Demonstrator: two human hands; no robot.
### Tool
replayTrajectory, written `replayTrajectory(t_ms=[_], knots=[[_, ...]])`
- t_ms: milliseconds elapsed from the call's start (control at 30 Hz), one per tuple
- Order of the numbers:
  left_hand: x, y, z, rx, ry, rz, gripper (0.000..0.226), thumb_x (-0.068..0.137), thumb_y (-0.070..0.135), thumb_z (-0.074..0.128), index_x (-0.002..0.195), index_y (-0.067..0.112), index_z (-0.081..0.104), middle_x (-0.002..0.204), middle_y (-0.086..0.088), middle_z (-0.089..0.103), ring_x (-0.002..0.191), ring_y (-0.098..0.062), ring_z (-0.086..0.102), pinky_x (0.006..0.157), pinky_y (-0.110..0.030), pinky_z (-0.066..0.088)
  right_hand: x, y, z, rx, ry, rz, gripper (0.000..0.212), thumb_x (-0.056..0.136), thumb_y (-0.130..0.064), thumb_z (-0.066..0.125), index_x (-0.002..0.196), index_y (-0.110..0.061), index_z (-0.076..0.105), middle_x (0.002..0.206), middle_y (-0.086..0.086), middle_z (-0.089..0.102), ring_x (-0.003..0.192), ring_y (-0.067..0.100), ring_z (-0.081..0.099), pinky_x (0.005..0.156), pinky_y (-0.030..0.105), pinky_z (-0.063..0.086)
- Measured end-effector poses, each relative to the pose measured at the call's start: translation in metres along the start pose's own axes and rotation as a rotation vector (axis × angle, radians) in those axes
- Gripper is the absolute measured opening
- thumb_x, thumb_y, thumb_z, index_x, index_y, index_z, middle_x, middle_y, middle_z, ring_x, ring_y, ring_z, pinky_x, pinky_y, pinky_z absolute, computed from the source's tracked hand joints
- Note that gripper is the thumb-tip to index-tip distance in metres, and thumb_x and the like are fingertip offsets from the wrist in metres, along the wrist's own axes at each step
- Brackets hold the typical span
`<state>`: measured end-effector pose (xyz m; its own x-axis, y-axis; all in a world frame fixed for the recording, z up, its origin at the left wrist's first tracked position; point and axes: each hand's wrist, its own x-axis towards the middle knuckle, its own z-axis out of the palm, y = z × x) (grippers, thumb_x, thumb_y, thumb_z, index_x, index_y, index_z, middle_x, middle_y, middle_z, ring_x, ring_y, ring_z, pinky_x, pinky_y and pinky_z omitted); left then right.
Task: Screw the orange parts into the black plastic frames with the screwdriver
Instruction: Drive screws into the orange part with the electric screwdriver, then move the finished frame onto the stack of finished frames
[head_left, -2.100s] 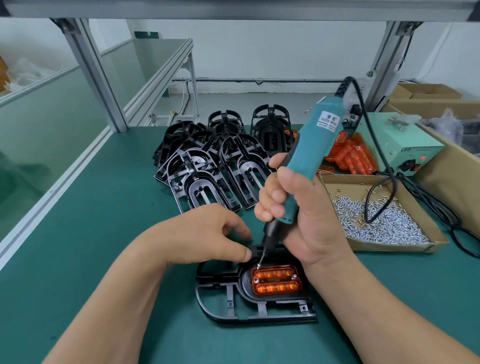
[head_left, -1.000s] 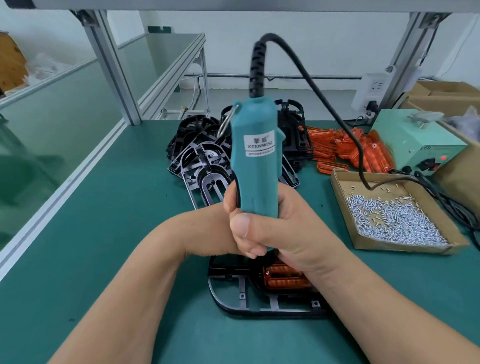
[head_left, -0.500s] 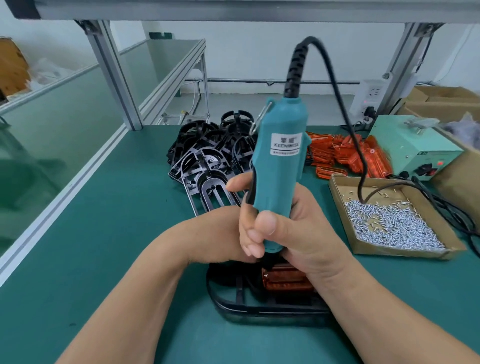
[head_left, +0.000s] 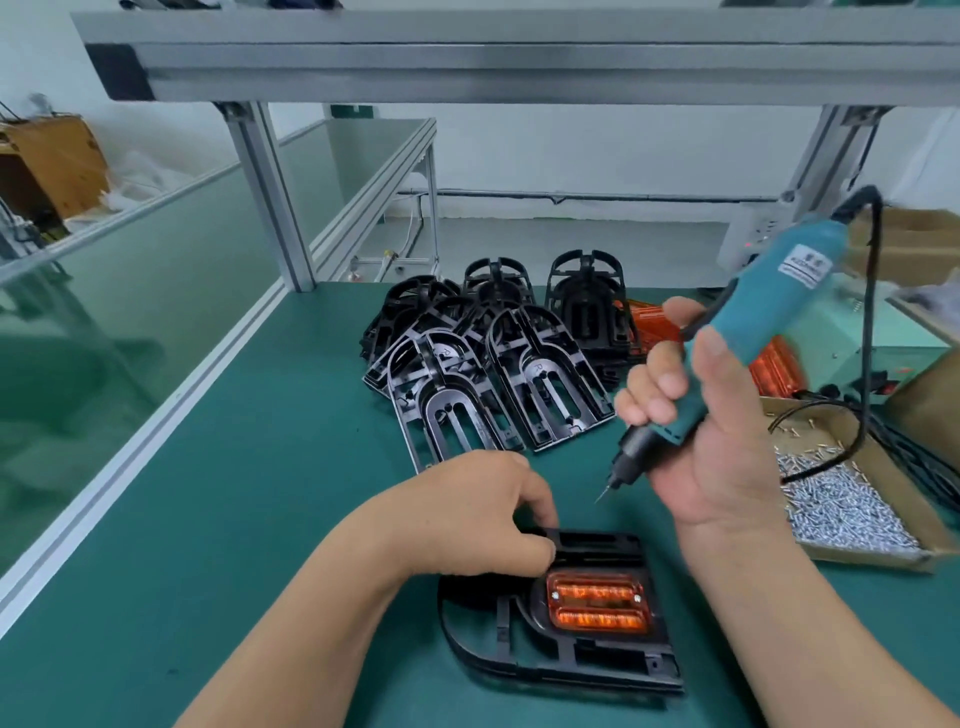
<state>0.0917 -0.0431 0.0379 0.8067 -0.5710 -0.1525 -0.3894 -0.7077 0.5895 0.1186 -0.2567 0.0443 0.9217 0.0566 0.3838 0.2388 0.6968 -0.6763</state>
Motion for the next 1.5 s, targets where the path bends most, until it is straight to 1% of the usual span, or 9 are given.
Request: replayTrajectory(t_ms=[100, 267, 467, 633, 867, 933, 1033, 1233, 1500], knots=[[0.000, -0.002, 0.001, 0.000, -0.013, 0.013, 0.032, 0.081, 0.052, 0.075, 0.109, 0.035, 0.074, 0.088, 0.043, 0.050, 0.083, 0.014, 0.052, 0.064, -0.013, 0.035, 0.008, -0.008, -0.016, 0.004, 0.078, -0.040, 0.024, 0.109, -0.027, 0.039, 0.118, -0.022, 0.061, 0.067, -0.011, 0.049, 0.054, 0.003, 0.043, 0.058, 0.021, 0.042], [-0.003, -0.002, -0.003, -0.055, -0.010, 0.010, 0.020, 0.080, 0.043, 0.074, 0.097, 0.031, 0.078, 0.089, 0.033, 0.058, 0.086, 0.000, 0.061, 0.070, -0.019, 0.047, 0.016, -0.011, -0.028, 0.029, 0.142, -0.075, 0.022, 0.111, -0.028, 0.041, 0.116, -0.025, 0.062, 0.068, -0.011, 0.048, 0.055, 0.003, 0.042, 0.060, 0.020, 0.042], [-0.009, -0.010, -0.020, -0.265, 0.103, 0.034, 0.014, 0.082, 0.042, 0.073, 0.091, 0.032, 0.078, 0.083, -0.016, 0.057, 0.065, -0.018, 0.050, 0.060, -0.032, 0.043, 0.016, -0.007, -0.031, 0.046, 0.163, -0.064, 0.020, 0.111, -0.028, 0.044, 0.114, -0.024, 0.063, 0.069, -0.010, 0.048, 0.057, 0.003, 0.043, 0.059, 0.020, 0.044], [-0.018, -0.031, -0.043, -0.442, 0.401, -0.023, 0.021, 0.075, 0.046, 0.076, 0.089, 0.030, 0.079, 0.065, 0.012, 0.046, 0.060, -0.010, 0.043, 0.060, -0.026, 0.036, 0.018, -0.003, -0.031, 0.028, 0.202, -0.070, 0.018, 0.109, -0.027, 0.048, 0.113, -0.024, 0.065, 0.069, -0.009, 0.047, 0.056, 0.004, 0.043, 0.058, 0.021, 0.045], [-0.034, -0.088, -0.088, -0.697, 1.006, -0.271, 0.027, 0.067, 0.045, 0.076, 0.083, 0.025, 0.083, 0.068, -0.002, 0.073, 0.059, -0.013, 0.063, 0.058, -0.024, 0.049, 0.017, 0.005, -0.031, -0.008, 0.195, -0.030, 0.015, 0.106, -0.026, 0.054, 0.114, -0.023, 0.066, 0.069, -0.007, 0.044, 0.055, 0.006, 0.043, 0.056, 0.023, 0.045], [-0.036, -0.110, -0.098, -0.722, 1.166, -0.392, 0.023, 0.065, 0.042, 0.076, 0.077, 0.024, 0.082, 0.056, 0.006, 0.067, 0.047, -0.008, 0.057, 0.046, -0.018, 0.043, 0.017, 0.006, -0.029, -0.011, 0.182, -0.024, 0.015, 0.106, -0.026, 0.054, 0.115, -0.022, 0.066, 0.069, -0.006, 0.044, 0.055, 0.007, 0.043, 0.056, 0.023, 0.046], [-0.040, -0.148, -0.107, -0.660, 1.313, -0.649, 0.030, 0.062, 0.044, 0.072, 0.064, 0.013, 0.070, 0.048, 0.007, 0.046, 0.050, -0.020, 0.040, 0.055, -0.028, 0.033, 0.016, 0.008, -0.029, -0.011, 0.164, -0.016, 0.015, 0.105, -0.024, 0.055, 0.116, -0.021, 0.065, 0.070, -0.006, 0.046, 0.055, 0.007, 0.044, 0.056, 0.023, 0.046], [-0.036, -0.186, -0.109, -0.281, 1.162, -1.029, 0.031, 0.067, 0.038, 0.062, 0.063, 0.007, 0.062, 0.055, -0.006, 0.054, 0.052, -0.030, 0.047, 0.056, -0.030, 0.040, 0.016, 0.010, -0.032, -0.018, 0.160, 0.004, 0.016, 0.102, -0.025, 0.059, 0.116, -0.021, 0.066, 0.070, -0.005, 0.045, 0.055, 0.007, 0.044, 0.056, 0.024, 0.047], [-0.019, -0.201, -0.124, 0.010, 1.043, -1.084, 0.027, 0.083, 0.029, 0.059, 0.064, 0.014, 0.069, 0.067, -0.009, 0.065, 0.063, -0.030, 0.058, 0.056, -0.029, 0.044, 0.018, 0.012, -0.031, -0.031, 0.138, 0.015, 0.032, 0.092, -0.031, 0.077, 0.119, -0.018, 0.065, 0.071, -0.003, 0.045, 0.055, 0.009, 0.045, 0.056, 0.026, 0.047]])
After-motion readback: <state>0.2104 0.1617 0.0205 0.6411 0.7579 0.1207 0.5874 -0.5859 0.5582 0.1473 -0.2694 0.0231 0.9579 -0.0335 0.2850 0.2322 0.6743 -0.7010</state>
